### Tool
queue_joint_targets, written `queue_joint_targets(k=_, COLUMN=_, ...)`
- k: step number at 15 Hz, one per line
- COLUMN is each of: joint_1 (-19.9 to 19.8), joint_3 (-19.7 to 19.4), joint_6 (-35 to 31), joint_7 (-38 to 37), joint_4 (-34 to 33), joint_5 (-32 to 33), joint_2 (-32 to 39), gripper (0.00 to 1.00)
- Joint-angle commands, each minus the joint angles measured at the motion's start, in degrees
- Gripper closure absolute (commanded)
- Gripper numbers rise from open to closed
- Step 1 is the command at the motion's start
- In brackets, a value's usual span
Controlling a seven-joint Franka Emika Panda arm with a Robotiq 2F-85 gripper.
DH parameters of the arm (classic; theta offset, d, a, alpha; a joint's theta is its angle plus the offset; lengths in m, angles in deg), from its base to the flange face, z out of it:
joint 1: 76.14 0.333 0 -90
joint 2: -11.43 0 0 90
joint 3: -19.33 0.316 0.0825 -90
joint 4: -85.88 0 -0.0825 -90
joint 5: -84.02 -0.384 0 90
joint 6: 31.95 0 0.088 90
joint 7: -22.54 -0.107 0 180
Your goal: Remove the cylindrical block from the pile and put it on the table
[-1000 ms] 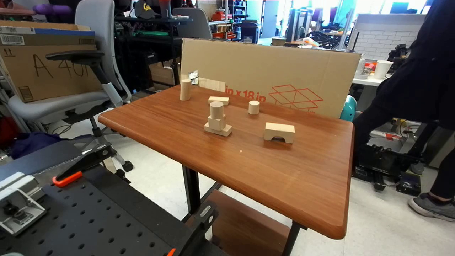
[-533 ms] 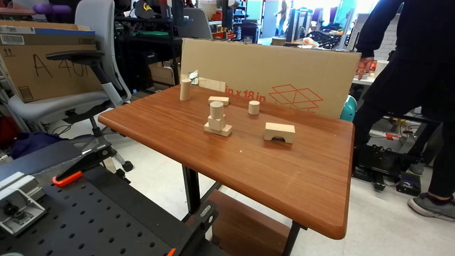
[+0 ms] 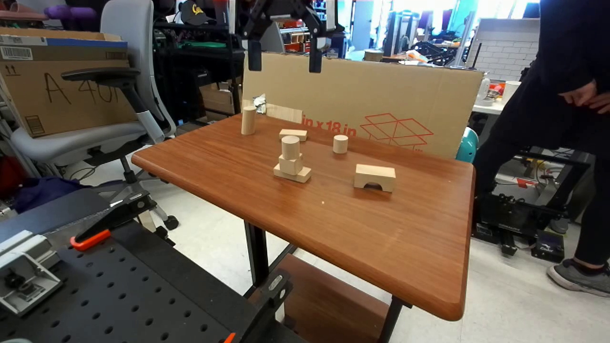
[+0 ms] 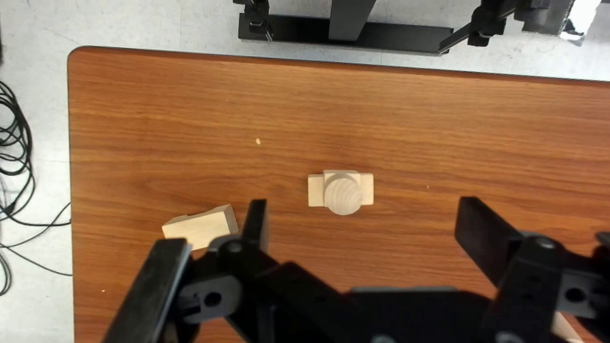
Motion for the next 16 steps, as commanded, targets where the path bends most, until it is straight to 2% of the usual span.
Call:
queue_joint_targets(k=1, joint_1=0.3, joint_3=0.7, joint_6=-0.5, joint_7=-2.3, joint_4=-3.0, joint_5=2.0, joint_2=4.4, gripper=0.0)
queue_joint_targets(k=9, joint_1=2.2, joint_3=0.9, joint_6=0.6, joint_7=-6.0, joint_4=-6.3, joint_5=5.6, joint_2=12.0, gripper=0.0)
queue_joint_targets(k=16, joint_1=2.3, joint_3=0.2, joint_6=1.3, joint_7=-6.9, joint_4=-9.0, joint_5=5.7, joint_2=16.5, gripper=0.0)
